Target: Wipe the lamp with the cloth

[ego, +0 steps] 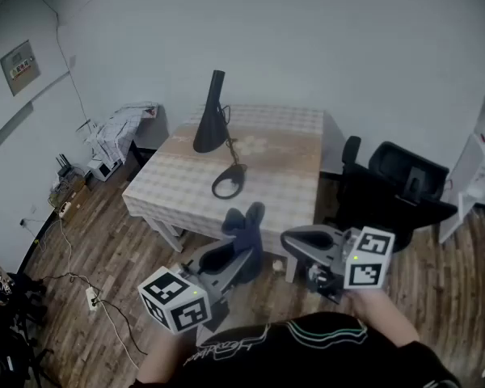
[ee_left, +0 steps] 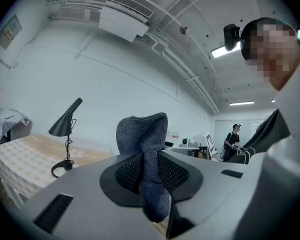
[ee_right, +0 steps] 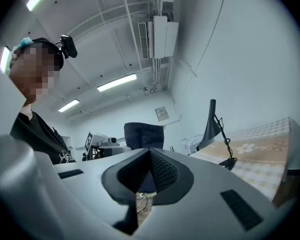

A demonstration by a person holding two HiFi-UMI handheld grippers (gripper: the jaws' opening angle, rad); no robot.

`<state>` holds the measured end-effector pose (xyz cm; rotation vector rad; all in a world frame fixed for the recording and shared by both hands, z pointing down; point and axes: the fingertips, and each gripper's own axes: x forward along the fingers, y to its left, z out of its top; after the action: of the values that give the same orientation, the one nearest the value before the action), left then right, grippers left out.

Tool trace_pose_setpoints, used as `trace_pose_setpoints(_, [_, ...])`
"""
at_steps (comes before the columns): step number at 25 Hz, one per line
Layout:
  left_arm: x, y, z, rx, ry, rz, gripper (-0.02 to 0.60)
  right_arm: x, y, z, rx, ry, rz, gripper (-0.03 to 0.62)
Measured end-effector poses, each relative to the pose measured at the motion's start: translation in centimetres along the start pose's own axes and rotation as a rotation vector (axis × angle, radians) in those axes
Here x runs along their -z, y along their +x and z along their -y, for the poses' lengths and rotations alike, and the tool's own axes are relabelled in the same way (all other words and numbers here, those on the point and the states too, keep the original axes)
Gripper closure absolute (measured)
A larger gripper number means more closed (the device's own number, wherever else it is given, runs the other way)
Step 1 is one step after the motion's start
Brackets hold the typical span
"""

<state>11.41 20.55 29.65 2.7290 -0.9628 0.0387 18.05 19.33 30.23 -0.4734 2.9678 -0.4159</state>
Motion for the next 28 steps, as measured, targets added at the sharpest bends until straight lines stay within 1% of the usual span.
trace_pose_setpoints(7, [-0.1, 1.6, 2.0, 0.009, 0.039, -0.002, 0.509, -0.3, -2.3, 0.1, 0.005, -0.008, 0.013, 0.583])
trace_pose_setpoints(16, [0.6, 3.3, 2.6, -0.005, 0.067, -0.027, 0.509, 0.0, -4.9, 1.7, 0.042, 0.037, 0.058, 0.583])
trace_pose_setpoints(20, [0.6, 4.0, 1.6, -0.033, 0.101, -0.048, 0.509, 0.2, -4.9, 2.6, 0.048, 0.047, 0.062, 0.583])
trace_pose_setpoints(24, [0.2, 4.6, -0.3, -0.065, 0.144, -0.062, 0.509, 0.1, -4.0, 4.0, 0.049, 0.053, 0.062, 0.583])
trace_pose_setpoints(28, [-0.7, 4.9, -2.7, -0.081, 0.155, -0.064, 0.509, 0.0, -2.3, 5.5, 0.056, 0.062, 0.052, 0.583])
